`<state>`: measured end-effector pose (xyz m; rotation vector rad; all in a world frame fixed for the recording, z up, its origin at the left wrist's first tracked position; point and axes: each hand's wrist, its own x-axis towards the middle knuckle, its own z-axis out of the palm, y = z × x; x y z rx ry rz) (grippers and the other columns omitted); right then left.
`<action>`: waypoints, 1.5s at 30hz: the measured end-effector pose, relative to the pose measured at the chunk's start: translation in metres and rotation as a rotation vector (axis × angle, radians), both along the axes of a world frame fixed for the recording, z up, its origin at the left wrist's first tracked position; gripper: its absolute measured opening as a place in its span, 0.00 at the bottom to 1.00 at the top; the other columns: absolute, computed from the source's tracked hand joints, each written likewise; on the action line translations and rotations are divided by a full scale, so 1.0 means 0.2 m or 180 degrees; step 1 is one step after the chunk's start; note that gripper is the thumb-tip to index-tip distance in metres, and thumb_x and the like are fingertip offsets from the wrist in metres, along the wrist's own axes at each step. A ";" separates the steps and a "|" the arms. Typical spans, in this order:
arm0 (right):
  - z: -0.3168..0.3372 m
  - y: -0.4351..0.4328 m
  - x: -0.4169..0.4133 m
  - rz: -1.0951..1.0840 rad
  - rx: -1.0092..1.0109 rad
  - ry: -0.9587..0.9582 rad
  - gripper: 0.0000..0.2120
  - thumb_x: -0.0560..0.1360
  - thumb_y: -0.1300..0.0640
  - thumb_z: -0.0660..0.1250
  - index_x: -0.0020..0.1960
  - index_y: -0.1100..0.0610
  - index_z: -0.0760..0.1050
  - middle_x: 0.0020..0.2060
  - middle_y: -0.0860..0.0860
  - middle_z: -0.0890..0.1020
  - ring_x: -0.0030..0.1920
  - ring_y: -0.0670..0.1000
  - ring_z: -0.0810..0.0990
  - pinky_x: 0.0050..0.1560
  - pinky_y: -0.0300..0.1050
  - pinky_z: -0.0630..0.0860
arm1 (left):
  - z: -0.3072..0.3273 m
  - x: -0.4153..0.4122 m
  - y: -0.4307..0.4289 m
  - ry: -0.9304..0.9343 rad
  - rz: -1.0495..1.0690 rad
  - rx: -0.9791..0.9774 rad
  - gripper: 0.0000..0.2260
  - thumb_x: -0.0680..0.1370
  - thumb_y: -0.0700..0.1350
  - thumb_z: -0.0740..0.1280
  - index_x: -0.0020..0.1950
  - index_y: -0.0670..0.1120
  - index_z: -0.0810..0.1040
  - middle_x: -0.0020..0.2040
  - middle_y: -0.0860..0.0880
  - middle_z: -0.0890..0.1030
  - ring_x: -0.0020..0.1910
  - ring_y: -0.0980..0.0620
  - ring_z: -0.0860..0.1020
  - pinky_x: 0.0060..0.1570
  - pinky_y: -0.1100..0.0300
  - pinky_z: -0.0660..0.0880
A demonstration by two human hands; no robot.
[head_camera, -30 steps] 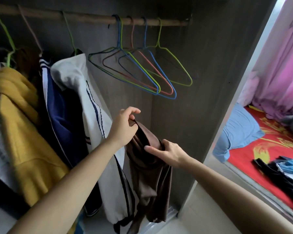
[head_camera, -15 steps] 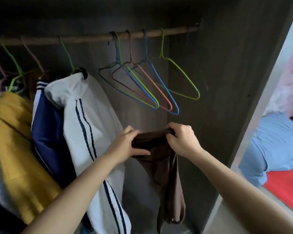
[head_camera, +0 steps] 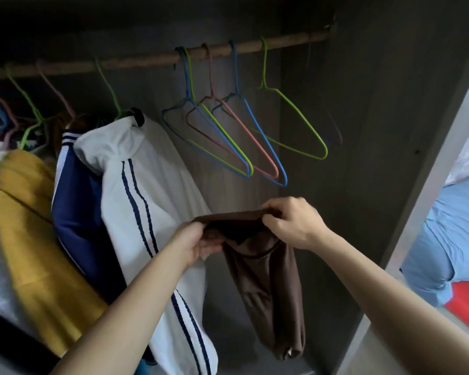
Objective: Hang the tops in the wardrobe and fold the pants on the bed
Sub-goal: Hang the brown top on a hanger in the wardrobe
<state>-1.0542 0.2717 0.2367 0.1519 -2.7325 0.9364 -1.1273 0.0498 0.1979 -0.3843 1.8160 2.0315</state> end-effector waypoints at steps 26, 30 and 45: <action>0.40 -0.34 -0.33 -0.0475 -0.0051 0.1971 0.12 0.84 0.55 0.56 0.56 0.63 0.72 0.44 0.63 0.82 0.44 0.69 0.78 0.40 0.57 0.72 | 0.10 0.09 -0.40 0.1967 0.0135 -0.3430 0.18 0.80 0.51 0.56 0.33 0.45 0.70 0.34 0.48 0.77 0.39 0.41 0.77 0.38 0.55 0.71; 0.31 -0.35 -0.26 -0.0592 -0.0684 0.1764 0.12 0.85 0.53 0.53 0.54 0.61 0.69 0.39 0.57 0.78 0.41 0.65 0.76 0.40 0.56 0.71 | 0.12 0.09 -0.39 0.2269 0.0223 -0.3998 0.13 0.76 0.46 0.58 0.32 0.45 0.71 0.30 0.52 0.73 0.34 0.43 0.72 0.33 0.57 0.66; -0.01 -0.45 0.03 -0.1005 -0.1788 0.1729 0.11 0.84 0.47 0.57 0.50 0.51 0.73 0.32 0.42 0.75 0.33 0.47 0.76 0.36 0.52 0.76 | 0.11 0.13 -0.39 0.1642 0.0285 -0.1401 0.19 0.74 0.35 0.60 0.63 0.49 0.73 0.48 0.47 0.79 0.46 0.48 0.77 0.46 0.60 0.73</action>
